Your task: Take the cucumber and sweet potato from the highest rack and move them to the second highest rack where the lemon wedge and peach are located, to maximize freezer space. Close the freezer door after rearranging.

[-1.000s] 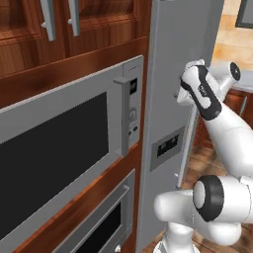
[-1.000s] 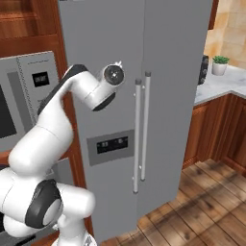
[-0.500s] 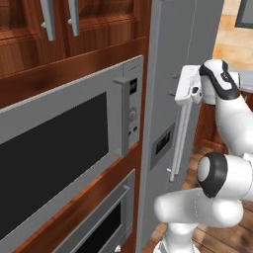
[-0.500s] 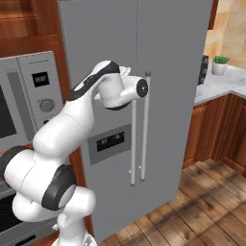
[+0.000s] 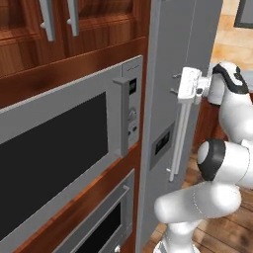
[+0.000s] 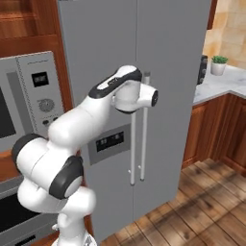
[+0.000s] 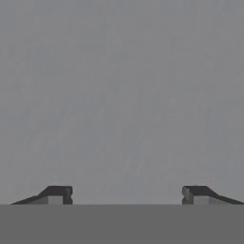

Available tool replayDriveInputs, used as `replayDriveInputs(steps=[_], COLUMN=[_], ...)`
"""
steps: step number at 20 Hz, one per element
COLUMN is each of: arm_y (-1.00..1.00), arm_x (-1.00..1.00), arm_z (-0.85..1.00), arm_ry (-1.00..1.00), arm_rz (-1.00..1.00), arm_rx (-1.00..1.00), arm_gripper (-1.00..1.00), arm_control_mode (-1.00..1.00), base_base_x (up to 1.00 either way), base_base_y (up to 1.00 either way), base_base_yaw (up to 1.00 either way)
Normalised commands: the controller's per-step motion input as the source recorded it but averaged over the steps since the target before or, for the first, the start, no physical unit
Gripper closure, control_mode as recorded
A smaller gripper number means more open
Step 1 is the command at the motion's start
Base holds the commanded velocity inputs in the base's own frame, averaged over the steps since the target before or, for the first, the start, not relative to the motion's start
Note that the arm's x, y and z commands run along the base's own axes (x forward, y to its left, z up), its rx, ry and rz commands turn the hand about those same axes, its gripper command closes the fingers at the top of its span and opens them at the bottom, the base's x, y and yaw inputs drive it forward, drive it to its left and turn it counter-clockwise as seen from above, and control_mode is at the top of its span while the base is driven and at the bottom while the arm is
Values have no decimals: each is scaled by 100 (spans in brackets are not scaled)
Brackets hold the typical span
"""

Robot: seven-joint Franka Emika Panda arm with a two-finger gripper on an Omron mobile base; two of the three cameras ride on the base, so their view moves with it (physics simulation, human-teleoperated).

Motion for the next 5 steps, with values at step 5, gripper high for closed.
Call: replayDriveInputs(steps=[5], arm_y=[56], arm_x=[19], arm_z=[-30], arm_ry=[0], arm_rz=[21], arm_rx=[15], arm_gripper=[-100], arm_control_mode=[-100], base_base_x=[0], base_base_y=[0], base_base_yaw=[0])
